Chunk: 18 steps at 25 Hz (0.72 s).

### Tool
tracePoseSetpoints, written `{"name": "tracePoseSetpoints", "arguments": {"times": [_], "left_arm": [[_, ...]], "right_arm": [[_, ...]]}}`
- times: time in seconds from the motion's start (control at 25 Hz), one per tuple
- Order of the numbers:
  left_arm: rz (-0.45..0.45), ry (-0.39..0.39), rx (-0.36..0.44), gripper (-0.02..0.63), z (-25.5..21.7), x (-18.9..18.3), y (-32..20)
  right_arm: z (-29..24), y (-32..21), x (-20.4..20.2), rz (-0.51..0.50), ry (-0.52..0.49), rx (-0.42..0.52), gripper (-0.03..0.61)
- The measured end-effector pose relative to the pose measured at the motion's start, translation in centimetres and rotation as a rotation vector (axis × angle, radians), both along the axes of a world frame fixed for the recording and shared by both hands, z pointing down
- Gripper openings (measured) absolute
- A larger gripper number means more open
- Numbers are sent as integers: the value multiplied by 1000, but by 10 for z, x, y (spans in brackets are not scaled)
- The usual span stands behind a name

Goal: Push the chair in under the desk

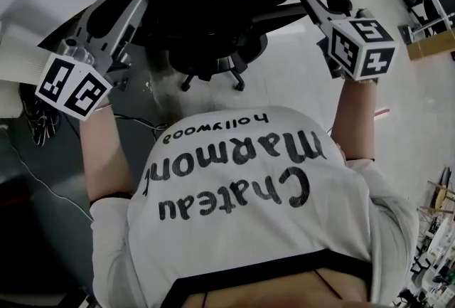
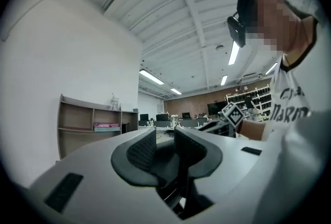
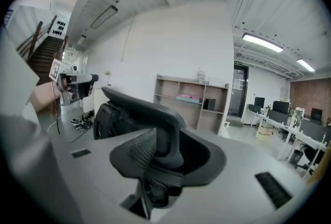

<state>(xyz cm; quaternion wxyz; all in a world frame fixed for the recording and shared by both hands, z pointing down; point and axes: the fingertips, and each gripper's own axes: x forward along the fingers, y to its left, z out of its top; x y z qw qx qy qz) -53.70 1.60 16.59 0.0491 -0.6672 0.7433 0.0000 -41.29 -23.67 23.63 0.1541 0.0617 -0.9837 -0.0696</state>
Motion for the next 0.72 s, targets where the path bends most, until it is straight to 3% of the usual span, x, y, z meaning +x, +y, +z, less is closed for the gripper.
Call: {"name": "tracePoseSetpoints", "arguments": {"times": [0.16, 0.32, 0.52, 0.72], "left_arm": [[-97, 4, 28, 81, -9, 6, -18], [-232, 24, 36, 71, -7, 0, -27], [-401, 39, 69, 40, 6, -10, -21], [-444, 35, 50, 40, 22, -11, -10]], "right_arm": [[-29, 31, -10, -21, -151, -115, 135], [-52, 50, -19, 5, -271, -161, 11], [-57, 65, -25, 32, -340, -132, 11], [-50, 58, -18, 99, -356, -122, 9]]}}
